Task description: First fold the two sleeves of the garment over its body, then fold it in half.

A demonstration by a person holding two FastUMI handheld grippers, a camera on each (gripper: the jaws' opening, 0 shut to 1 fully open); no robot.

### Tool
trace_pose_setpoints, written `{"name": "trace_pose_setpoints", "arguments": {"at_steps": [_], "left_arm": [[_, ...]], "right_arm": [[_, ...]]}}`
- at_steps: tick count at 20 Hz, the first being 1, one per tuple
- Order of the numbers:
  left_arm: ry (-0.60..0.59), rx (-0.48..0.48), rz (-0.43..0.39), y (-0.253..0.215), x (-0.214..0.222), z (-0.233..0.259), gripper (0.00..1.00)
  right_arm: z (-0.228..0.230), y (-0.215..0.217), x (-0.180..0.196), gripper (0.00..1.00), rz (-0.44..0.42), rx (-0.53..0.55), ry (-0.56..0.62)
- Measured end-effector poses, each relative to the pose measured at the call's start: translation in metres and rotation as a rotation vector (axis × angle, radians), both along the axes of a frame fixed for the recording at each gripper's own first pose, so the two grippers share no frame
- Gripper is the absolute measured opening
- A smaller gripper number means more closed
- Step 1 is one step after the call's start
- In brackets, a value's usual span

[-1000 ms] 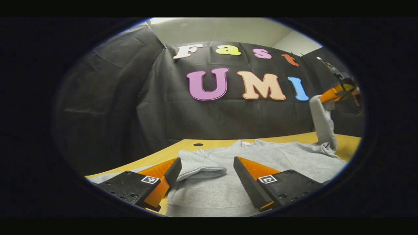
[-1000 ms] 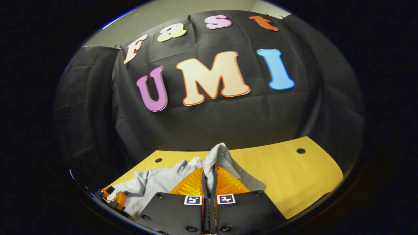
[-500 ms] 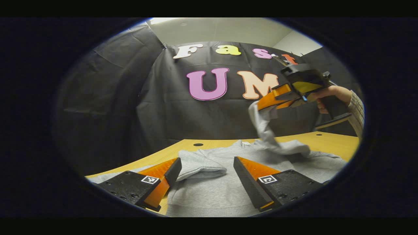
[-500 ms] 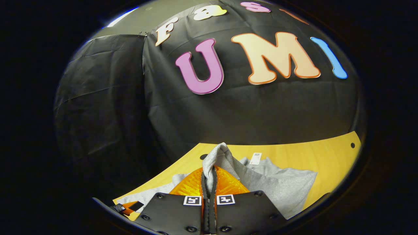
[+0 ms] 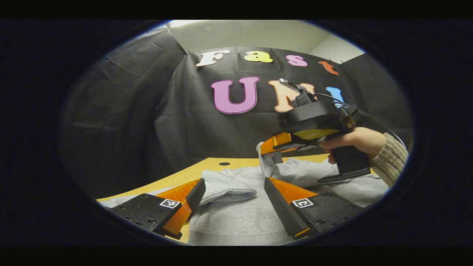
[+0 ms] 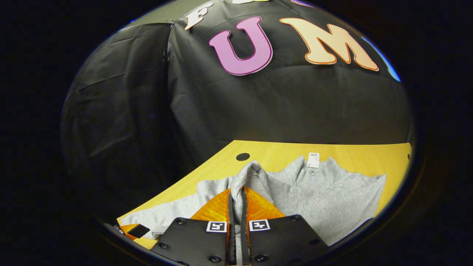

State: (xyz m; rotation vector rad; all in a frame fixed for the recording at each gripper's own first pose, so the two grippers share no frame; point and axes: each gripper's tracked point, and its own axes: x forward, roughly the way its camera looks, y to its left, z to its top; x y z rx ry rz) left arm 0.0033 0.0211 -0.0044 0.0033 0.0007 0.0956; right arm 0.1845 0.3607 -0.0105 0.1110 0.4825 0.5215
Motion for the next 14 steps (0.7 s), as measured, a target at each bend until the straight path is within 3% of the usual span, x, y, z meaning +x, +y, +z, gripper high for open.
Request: {"name": "trace_pose_setpoints", "arguments": {"at_steps": [1, 2, 3, 4, 5, 8, 14], "left_arm": [[0.000, 0.000, 0.000, 0.000, 0.000, 0.001, 0.94], [0.000, 0.000, 0.000, 0.000, 0.000, 0.000, 0.94], [0.000, 0.000, 0.000, 0.000, 0.000, 0.000, 0.94], [0.000, 0.000, 0.000, 0.000, -0.001, 0.000, 0.94], [0.001, 0.000, 0.001, 0.001, -0.001, 0.000, 0.94], [0.001, 0.001, 0.006, 0.001, 0.000, 0.000, 0.94], [0.003, 0.002, 0.028, 0.003, 0.000, -0.001, 0.93]], "right_arm": [[0.000, 0.004, -0.003, 0.07, 0.015, 0.012, -0.002], [0.003, 0.010, -0.010, 0.21, 0.029, 0.028, -0.002], [0.011, 0.013, -0.009, 0.21, 0.041, 0.037, -0.009], [0.011, 0.018, -0.010, 0.40, 0.054, 0.045, -0.018], [0.014, 0.023, -0.011, 0.41, 0.077, 0.059, -0.027], [0.023, 0.022, -0.019, 0.95, 0.103, 0.035, -0.057], [0.060, -0.049, -0.042, 0.98, 0.065, 0.016, -0.169]]}}
